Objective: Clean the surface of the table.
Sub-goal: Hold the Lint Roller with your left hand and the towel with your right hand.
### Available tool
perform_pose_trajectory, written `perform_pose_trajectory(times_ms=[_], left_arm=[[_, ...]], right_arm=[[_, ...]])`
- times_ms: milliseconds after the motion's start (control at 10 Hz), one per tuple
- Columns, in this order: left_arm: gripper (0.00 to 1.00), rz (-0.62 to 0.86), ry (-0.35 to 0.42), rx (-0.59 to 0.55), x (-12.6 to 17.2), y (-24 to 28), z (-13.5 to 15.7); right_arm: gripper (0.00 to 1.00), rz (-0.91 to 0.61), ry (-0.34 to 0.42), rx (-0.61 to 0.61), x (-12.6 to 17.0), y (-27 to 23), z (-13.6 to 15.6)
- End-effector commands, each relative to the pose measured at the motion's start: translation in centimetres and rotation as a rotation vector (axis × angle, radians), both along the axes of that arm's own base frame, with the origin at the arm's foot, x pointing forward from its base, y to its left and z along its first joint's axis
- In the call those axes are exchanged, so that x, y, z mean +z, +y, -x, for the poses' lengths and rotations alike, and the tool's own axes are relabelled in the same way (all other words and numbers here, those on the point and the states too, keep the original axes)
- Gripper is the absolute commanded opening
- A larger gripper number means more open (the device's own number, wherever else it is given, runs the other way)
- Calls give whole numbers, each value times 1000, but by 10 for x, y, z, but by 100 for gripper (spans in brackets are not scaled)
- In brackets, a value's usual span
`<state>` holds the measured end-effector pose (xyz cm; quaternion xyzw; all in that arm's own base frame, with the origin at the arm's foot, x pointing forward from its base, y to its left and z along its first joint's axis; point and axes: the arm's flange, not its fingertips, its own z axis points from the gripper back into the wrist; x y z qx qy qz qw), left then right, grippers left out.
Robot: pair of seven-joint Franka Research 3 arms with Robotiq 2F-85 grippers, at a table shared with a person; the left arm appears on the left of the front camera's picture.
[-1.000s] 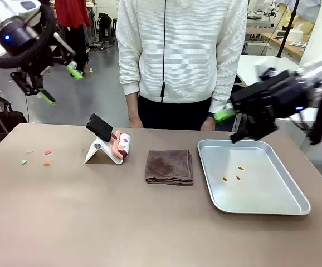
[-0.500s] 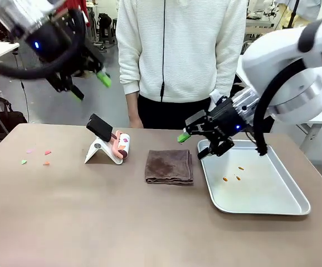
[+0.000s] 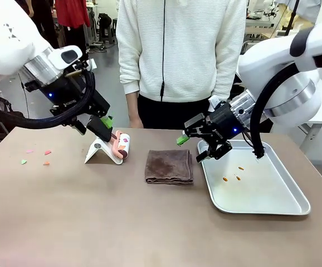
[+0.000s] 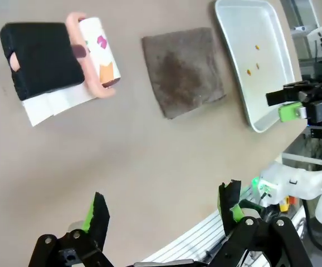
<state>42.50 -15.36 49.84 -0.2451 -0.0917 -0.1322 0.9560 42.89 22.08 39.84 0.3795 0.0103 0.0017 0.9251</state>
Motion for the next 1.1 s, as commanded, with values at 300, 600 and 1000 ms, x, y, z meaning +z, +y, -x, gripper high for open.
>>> perform_pose_trajectory(times_ms=[300, 600, 1000], left_arm=[[100, 12, -26, -7, 18, -1, 1], [100, -103, 8, 117, -39, 3, -41], [100, -178, 97, 270, -86, 33, -77]], right_arm=[[100, 128, 4, -52, 2, 7, -5], [100, 353, 18, -188, -16, 30, -43], [100, 398, 106, -136, -43, 56, -78]])
